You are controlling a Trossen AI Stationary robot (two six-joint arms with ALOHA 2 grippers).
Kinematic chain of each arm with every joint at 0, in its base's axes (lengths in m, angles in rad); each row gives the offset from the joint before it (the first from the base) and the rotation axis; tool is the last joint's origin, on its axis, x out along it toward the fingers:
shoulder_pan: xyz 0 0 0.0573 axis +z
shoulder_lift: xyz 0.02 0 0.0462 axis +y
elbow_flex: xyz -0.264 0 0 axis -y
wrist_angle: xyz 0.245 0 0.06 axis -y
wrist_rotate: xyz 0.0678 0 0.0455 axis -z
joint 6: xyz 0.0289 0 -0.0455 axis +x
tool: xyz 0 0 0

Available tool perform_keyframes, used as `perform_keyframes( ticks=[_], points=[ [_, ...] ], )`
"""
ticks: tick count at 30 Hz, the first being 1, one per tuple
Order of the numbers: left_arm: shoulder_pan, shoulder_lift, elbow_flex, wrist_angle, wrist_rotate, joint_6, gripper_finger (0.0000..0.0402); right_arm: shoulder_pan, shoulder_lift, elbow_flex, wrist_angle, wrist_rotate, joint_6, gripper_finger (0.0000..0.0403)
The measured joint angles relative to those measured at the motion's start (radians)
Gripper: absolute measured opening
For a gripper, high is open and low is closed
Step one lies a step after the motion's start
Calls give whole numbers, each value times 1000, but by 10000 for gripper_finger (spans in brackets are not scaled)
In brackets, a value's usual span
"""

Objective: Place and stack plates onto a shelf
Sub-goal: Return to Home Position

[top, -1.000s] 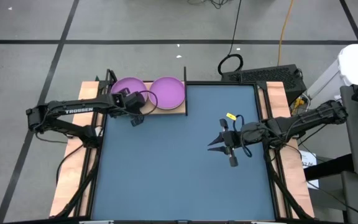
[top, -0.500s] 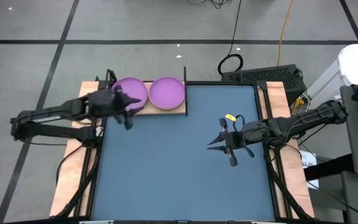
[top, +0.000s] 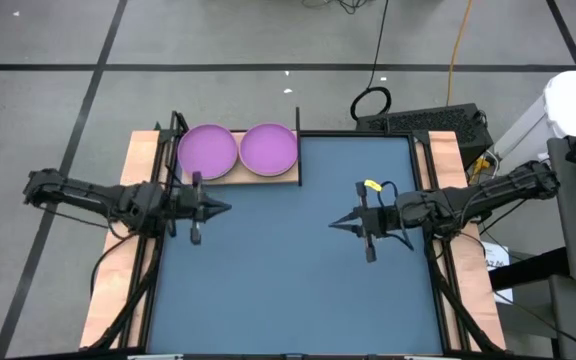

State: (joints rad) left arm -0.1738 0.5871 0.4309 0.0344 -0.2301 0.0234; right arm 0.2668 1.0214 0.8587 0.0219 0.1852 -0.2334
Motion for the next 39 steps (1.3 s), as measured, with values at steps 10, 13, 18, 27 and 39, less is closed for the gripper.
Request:
perform_keyframes(
  ticks=[10, 13, 18, 27, 39],
  points=[
    [-140, 2, -106, 135, -113, -3, 3, -45, -1, -156, 178, 0, -15, 0],
    [-152, 2, -127, 129, -113, -3, 3, -70, -1, -218, 254, -3, -6, 0],
    [-157, 1, -170, 128, -122, -2, 2, -117, -2, -284, 310, -59, 16, 0],
    [-157, 1, -259, 161, -138, -6, 2, -182, -1, -369, 320, -135, 99, 0],
    [-156, -10, -343, 149, -189, -25, 1, -189, -21, -563, 544, -135, 177, 0]
  ],
)
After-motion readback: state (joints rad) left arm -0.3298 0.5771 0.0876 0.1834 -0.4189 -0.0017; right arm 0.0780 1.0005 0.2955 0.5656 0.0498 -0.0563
